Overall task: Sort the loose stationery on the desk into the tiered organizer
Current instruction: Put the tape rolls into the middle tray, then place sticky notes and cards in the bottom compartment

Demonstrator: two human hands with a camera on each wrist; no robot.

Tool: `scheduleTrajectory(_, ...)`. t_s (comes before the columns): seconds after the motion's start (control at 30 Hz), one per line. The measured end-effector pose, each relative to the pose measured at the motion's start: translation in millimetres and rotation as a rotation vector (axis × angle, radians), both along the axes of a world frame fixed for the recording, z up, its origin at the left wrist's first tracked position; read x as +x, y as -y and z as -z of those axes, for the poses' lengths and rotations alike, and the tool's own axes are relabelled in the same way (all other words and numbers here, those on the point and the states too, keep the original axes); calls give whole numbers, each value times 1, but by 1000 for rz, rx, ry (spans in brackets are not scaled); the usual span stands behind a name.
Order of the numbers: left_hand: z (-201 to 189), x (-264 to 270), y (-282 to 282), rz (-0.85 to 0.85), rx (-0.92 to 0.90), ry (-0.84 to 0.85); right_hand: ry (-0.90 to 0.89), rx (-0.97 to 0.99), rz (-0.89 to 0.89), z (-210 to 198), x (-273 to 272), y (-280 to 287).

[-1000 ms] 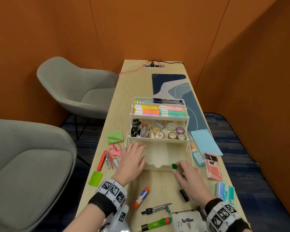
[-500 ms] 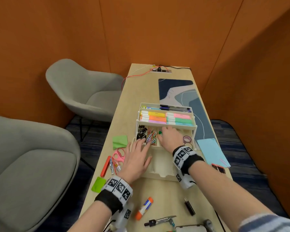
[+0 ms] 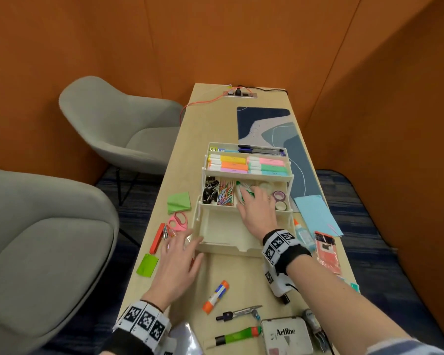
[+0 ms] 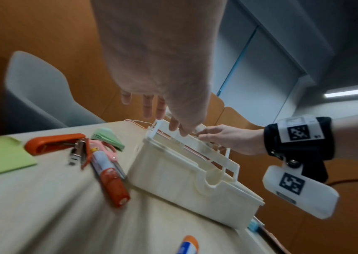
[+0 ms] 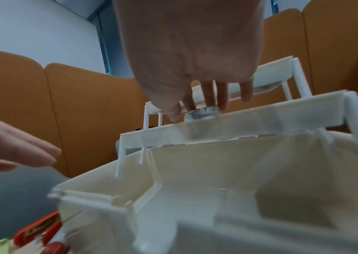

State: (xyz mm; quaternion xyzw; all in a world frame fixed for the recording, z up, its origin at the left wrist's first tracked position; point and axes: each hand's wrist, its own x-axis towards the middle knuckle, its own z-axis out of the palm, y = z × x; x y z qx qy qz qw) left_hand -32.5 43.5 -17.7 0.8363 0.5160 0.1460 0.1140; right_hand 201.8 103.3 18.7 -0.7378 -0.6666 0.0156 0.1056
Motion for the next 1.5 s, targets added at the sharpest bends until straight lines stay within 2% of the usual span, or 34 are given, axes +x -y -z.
scheduleTrajectory(0.1, -3, 15, 7, 76, -22, 0, -185, 88, -19, 6, -7, 43)
scheduleTrajectory(0.2, 3, 29, 16, 200, -35, 14, -337, 77, -67, 23, -11, 97)
scheduleTrajectory(0.33, 4, 48, 31, 294, -167, 30, -429, -68, -60, 44, -11, 158)
scheduleTrajectory(0.5, 8, 58, 41, 347, -267, -2, -454, -171, -30, 55, 3, 202)
scheduleTrajectory(0.63, 12, 46, 46, 302, -311, 17, -385, -139, 147, 52, 44, 216)
scheduleTrajectory(0.8, 11, 16, 49, 178, -345, 40, -111, -95, 594, 38, 98, 222)
scheduleTrajectory(0.9, 7, -2, 48, 87, -344, 83, -231, -227, 766, 38, 112, 225)
scheduleTrajectory(1.0, 3, -14, 45, 32, -328, 114, -366, -350, 691, 44, 111, 223)
scheduleTrajectory(1.17, -1, -27, 41, 18, -316, 109, -311, -298, 587, 56, 99, 218)
scheduleTrajectory(1.3, -4, -41, 43, 46, -317, -9, -111, -281, 516, 54, 83, 215)
scheduleTrajectory(1.37, -8, -44, 50, 99, -353, -200, -74, -220, 347, 51, 63, 214)
scheduleTrajectory(1.43, -12, -44, 62, 135, -368, -399, -70, -193, 106, 50, 40, 218)
scheduleTrajectory(1.5, -12, -44, 73, 164, -330, -490, -80, -202, -112, 51, 21, 223)
